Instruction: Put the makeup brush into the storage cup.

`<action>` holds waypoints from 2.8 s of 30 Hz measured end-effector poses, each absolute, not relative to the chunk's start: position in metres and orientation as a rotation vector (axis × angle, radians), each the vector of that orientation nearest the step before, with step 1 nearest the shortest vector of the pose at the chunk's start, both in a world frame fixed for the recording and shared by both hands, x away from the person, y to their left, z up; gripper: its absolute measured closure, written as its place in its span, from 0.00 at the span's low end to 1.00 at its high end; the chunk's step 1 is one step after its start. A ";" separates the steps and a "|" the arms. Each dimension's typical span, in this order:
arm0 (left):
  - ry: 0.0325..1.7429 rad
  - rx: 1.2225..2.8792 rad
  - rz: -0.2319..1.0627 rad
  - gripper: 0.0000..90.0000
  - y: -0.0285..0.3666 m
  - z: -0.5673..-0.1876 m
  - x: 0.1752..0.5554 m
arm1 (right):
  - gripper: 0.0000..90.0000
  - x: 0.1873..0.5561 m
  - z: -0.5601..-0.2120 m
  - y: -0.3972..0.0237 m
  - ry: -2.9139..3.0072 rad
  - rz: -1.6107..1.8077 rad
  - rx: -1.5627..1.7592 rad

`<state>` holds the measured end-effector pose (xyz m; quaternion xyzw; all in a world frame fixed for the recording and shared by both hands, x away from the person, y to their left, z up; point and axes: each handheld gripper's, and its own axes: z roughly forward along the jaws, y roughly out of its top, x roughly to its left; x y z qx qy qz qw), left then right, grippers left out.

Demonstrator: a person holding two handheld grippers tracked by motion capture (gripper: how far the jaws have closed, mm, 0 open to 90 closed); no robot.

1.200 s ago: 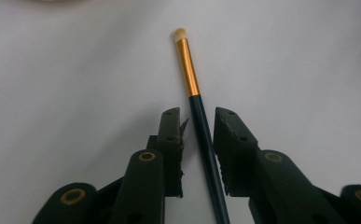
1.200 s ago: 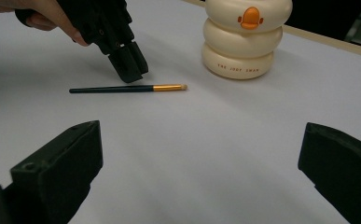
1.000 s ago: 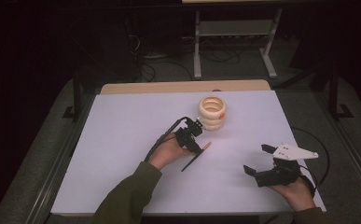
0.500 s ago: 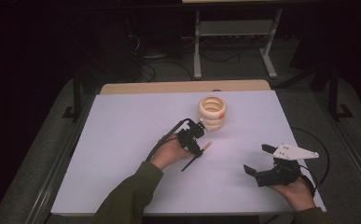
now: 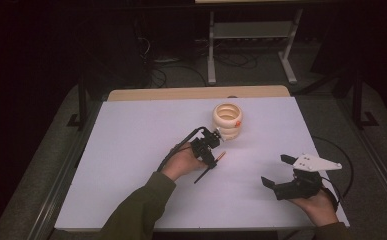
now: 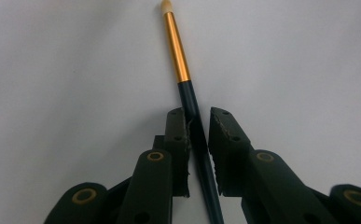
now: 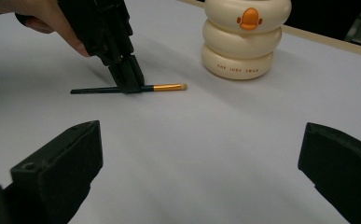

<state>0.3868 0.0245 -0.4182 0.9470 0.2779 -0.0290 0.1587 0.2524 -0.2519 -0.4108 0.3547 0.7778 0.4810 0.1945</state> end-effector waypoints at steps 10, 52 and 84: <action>0.797 2.754 -0.071 0.88 0.019 -0.418 0.388 | 0.00 0.252 -0.410 -0.252 2.179 1.350 0.995; 0.736 2.597 -0.054 0.93 0.042 -0.398 0.385 | 0.00 0.251 -0.409 -0.252 2.178 1.350 0.992; 0.626 2.279 -0.048 0.93 0.111 -0.381 0.350 | 0.03 0.258 -0.401 -0.232 2.238 1.460 1.004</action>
